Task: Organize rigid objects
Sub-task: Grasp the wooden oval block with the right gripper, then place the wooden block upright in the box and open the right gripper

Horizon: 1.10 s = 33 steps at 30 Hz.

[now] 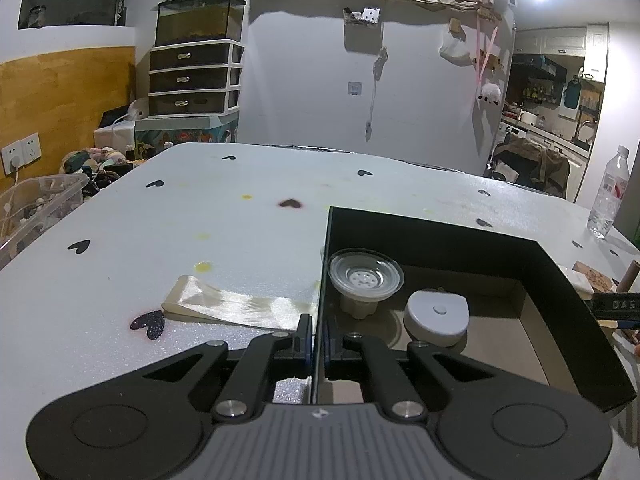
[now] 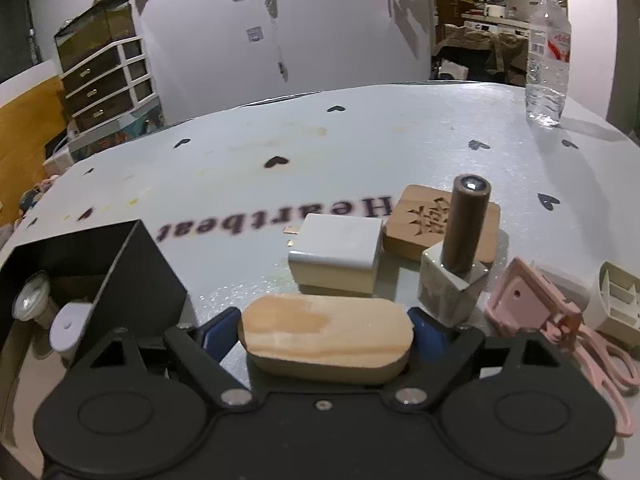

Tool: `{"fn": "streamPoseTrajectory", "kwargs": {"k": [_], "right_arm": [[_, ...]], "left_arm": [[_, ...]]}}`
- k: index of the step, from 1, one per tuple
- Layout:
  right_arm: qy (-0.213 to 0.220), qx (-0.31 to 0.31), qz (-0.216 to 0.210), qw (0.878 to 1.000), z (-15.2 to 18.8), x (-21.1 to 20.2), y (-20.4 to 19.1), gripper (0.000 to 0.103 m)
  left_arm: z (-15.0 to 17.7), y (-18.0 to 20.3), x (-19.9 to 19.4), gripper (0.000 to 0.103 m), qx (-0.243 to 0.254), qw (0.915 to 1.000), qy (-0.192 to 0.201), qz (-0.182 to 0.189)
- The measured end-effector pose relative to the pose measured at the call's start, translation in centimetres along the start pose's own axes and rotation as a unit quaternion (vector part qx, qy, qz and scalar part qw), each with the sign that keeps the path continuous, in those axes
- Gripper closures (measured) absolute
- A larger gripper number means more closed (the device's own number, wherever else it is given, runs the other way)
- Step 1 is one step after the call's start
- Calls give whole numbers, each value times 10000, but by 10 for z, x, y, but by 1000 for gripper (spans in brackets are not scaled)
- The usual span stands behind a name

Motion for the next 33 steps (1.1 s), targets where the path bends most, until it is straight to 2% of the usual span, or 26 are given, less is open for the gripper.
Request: {"fn": "streamPoseTrajectory", "kwargs": {"k": [4, 8, 11, 13, 17, 20, 23, 24, 29, 33], "right_arm": [[254, -33, -237, 9994, -15, -24, -9, 14], [313, 4, -822, 9961, -36, -44, -32, 14], [281, -724, -1237, 9893, -49, -55, -68, 14], [108, -1480, -1533, 9770, -53, -55, -95, 14], [-533, -2826, -2025, 9361, -46, -43, -136, 14], [-1130, -3551, -2328, 8983, -34, -26, -153, 14], [-1658, -4231, -2442, 8567, -25, -9, -161, 14], [-1824, -4419, -2448, 8435, -23, -3, -163, 14], [-2582, -4903, -2540, 7927, -14, 28, -164, 14], [-2985, -5376, -2552, 7462, 2, 37, -162, 14]], "left_arm": [[-1, 0, 1, 99, 19, 10000, -34, -1], [-2, 1, 2, 99, 64, 9999, -91, -10], [-3, 2, 4, 99, 113, 9999, -127, 5], [-3, 2, 5, 99, 131, 9998, -155, 21], [-4, 1, 7, 99, 131, 9996, -225, 81], [-4, 0, 9, 98, 153, 9994, -263, 158], [-4, -2, 11, 98, 119, 9990, -335, 255], [-4, -3, 12, 98, 105, 9989, -362, 282], [0, -4, 19, 98, 126, 9980, -530, 308], [2, -4, 22, 98, 127, 9975, -614, 320]]}}
Point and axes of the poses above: each gripper's, at about its wrist camera, not at the fingertips, and x roughly the way its jaws point, y to its right, z to its underside, the point moved 6 cm from there along x, roughly the way its jaws point, and after that the axes turned 13 degrees about -z, right-handed, at the moved point
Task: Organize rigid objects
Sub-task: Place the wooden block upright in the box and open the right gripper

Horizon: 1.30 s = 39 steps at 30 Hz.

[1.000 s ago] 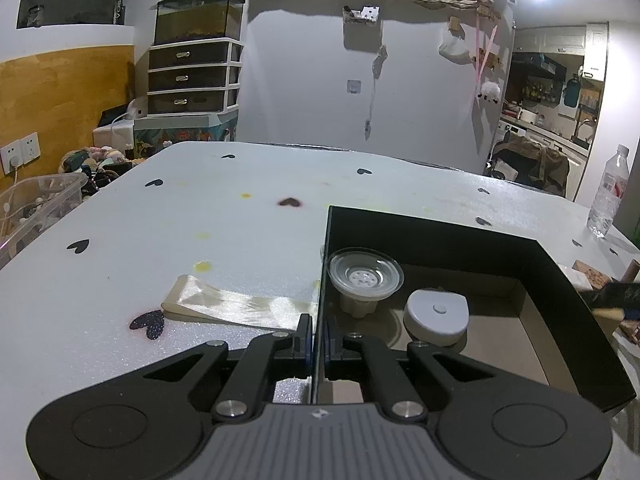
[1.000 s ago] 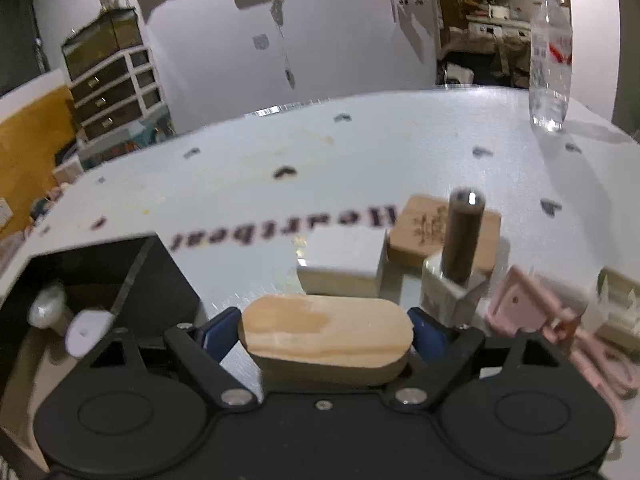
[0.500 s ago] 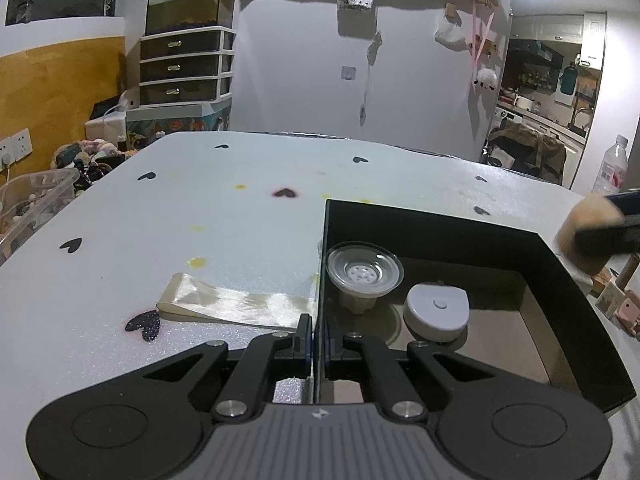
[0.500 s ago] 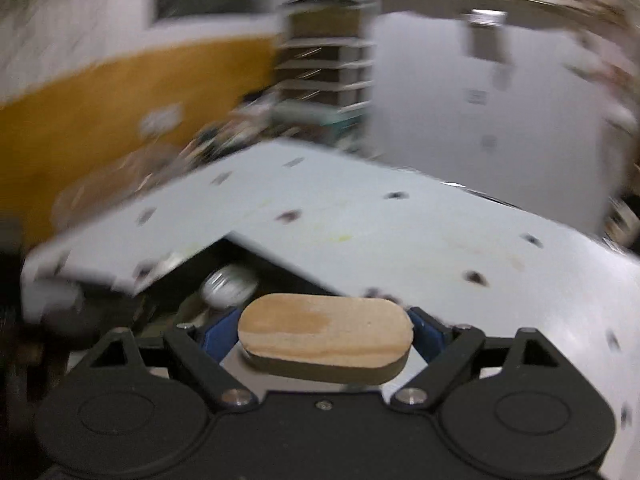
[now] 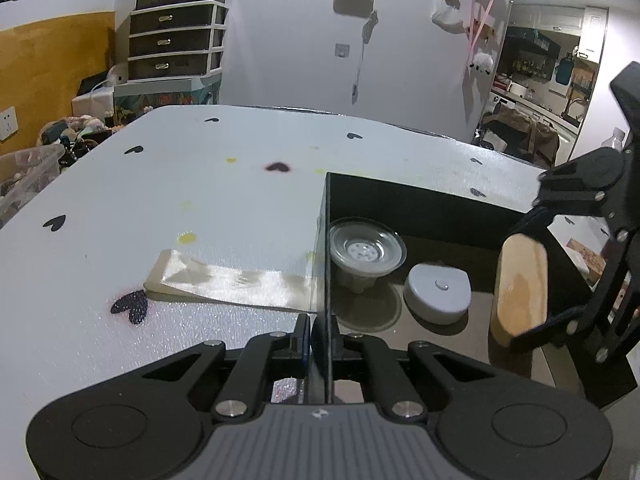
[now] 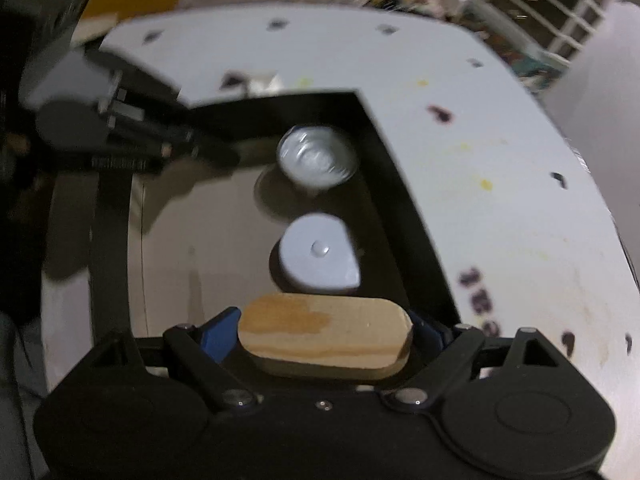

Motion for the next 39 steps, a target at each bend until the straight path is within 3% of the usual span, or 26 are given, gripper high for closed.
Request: {"fn": "streamPoseTrajectory", "kwargs": {"k": [2, 8, 14, 17, 19, 21, 22, 26, 31, 39], "right_arm": [[-225, -201, 13, 9995, 2, 5, -4, 14], [-707, -427, 567, 9950, 5, 8, -9, 11], [-636, -291, 700, 9951, 11, -6, -14, 12], [-242, -108, 473, 9985, 6, -21, -24, 32], [-15, 0, 162, 9999, -1, -22, -29, 60], [48, -28, -140, 9999, -5, -18, -38, 80], [25, -94, -212, 9997, -5, -16, -42, 85], [-49, -218, -416, 9989, -4, -9, -55, 87], [-180, 83, -333, 9992, 6, -9, -42, 96], [178, 363, -286, 9988, 14, -21, -31, 91]], "left_arm": [[0, 0, 0, 98, -12, 10000, -21, 7], [1, 2, -1, 94, -17, 9999, -114, 56], [0, 2, 0, 94, 1, 9999, -160, 33], [1, 2, -1, 94, -34, 9999, -156, 20], [0, 2, -1, 94, -54, 9999, -151, 15], [1, 2, -1, 94, -61, 9999, -151, 14], [1, 2, -1, 94, -67, 9999, -152, 15], [1, 2, -1, 94, -74, 9998, -158, 21], [0, 1, 0, 94, -51, 9998, -171, 48], [-2, 2, 0, 94, 80, 9997, -216, 38]]}}
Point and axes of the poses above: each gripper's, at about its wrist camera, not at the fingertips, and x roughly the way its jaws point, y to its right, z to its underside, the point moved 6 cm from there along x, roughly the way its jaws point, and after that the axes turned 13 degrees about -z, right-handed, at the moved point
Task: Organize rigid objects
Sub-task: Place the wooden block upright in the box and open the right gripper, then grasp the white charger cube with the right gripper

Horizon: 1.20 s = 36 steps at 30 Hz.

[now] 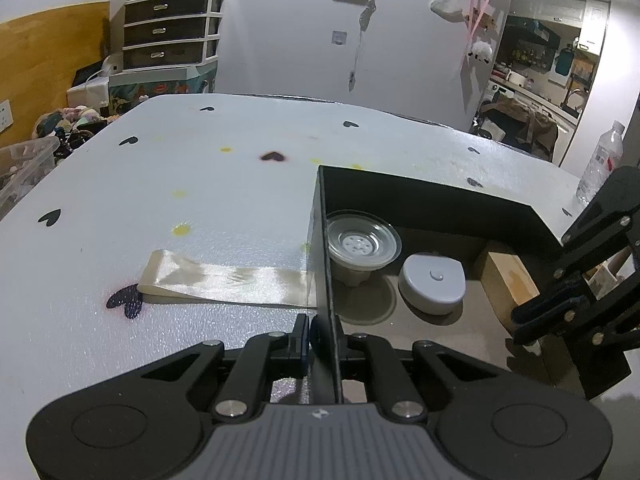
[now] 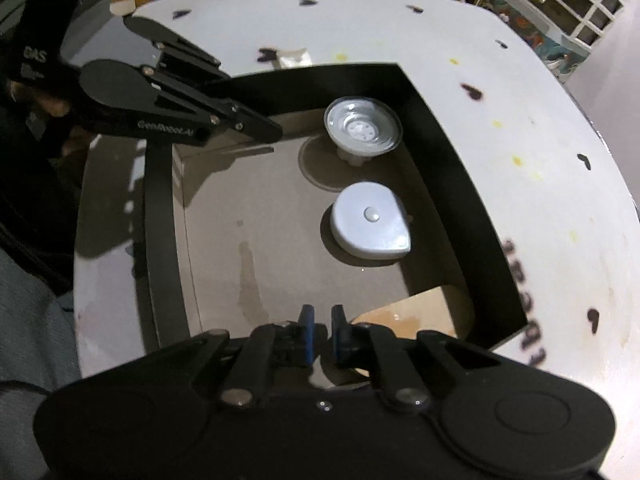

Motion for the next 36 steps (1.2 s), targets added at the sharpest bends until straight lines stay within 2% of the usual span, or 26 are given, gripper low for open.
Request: {"fn": "streamPoseTrajectory", "kwargs": {"k": [3, 6, 8, 9, 10, 14, 16, 18, 24, 32, 36], "right_arm": [[387, 129, 0, 9992, -3, -13, -1, 81], [750, 232, 152, 9968, -7, -25, -4, 75], [1004, 334, 202, 9942, -6, -36, -6, 66], [1136, 391, 242, 9925, -5, -40, -7, 58], [1274, 449, 313, 9903, -4, -45, -9, 53], [1749, 753, 529, 9803, -2, -58, -10, 43], [2000, 973, 649, 9728, 3, -65, -9, 33], [2177, 1152, 767, 9662, 8, -69, -8, 27], [2654, 1725, 1080, 9424, 30, -76, -6, 20], [3222, 2395, 1196, 9080, 64, -85, 2, 17], [3464, 2690, 1425, 8873, 85, -87, 7, 10]], "left_arm": [[-1, 0, 0, 95, 31, 10000, -20, -25], [-2, 1, 0, 95, 11, 10000, -26, -56], [-2, 2, -1, 95, 0, 10000, -31, -73], [-2, 2, -2, 95, 4, 10000, -29, -81], [-2, 2, -2, 95, 8, 10000, -27, -87], [-4, 3, -5, 96, 31, 9999, -11, -119], [-5, 3, -7, 96, 41, 9999, 6, -143], [-6, 3, -10, 96, 28, 9998, 35, -171], [-8, 5, -20, 99, -5, 9994, 150, -305], [-13, 8, -30, 101, -80, 9981, 295, -531], [-12, 10, -32, 101, -107, 9968, 392, -691]]}}
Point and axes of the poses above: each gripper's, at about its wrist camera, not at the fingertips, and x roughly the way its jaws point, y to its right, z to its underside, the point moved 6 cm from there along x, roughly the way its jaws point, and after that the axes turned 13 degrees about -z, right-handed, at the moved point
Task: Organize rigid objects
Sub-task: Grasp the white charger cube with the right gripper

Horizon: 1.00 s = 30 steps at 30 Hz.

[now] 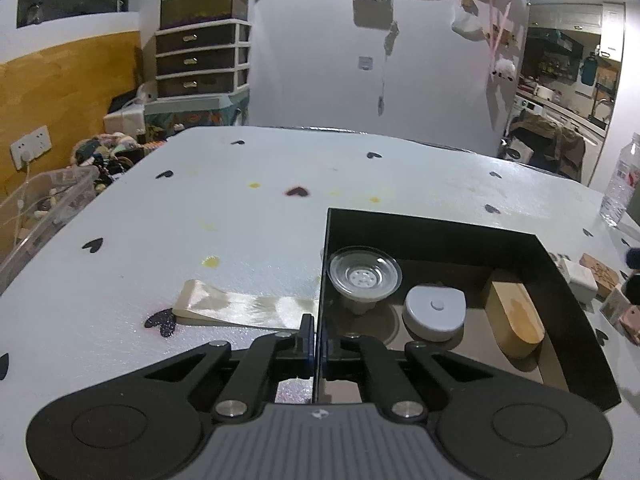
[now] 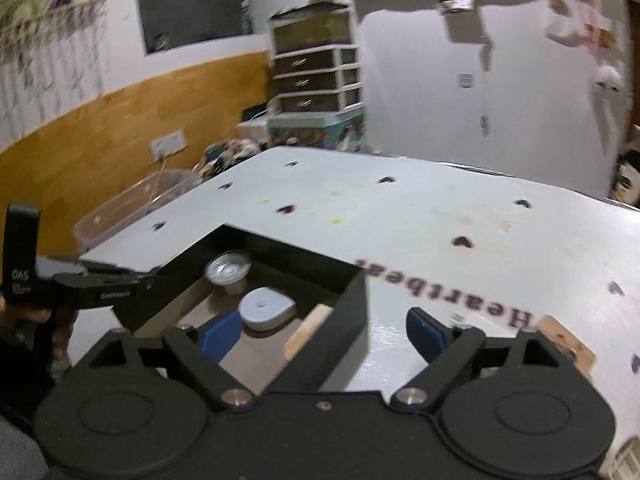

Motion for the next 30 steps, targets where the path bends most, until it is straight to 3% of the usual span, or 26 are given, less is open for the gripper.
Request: {"fn": "streamPoseTrajectory", "kwargs": {"k": [6, 13, 17, 21, 22, 30], "right_arm": [[214, 422, 644, 9968, 23, -10, 28, 7], [329, 1224, 825, 9885, 49, -8, 56, 8], [405, 1581, 892, 9825, 45, 4, 70, 10], [321, 1901, 1282, 9728, 38, 23, 90, 13], [313, 1918, 1314, 9721, 36, 27, 93, 17], [179, 1983, 1815, 9630, 29, 54, 105, 19]], "left_arm": [[0, 3, -1, 99, 40, 9999, 34, -156], [-1, 1, 2, 98, -53, 9998, 3, -204], [-1, 0, 2, 98, -41, 9998, -26, -183], [-2, 0, 5, 98, -73, 9999, -36, -143], [-2, 0, 5, 98, -66, 9999, -29, -140], [-3, -1, 8, 99, 11, 10000, -62, -49]]}}
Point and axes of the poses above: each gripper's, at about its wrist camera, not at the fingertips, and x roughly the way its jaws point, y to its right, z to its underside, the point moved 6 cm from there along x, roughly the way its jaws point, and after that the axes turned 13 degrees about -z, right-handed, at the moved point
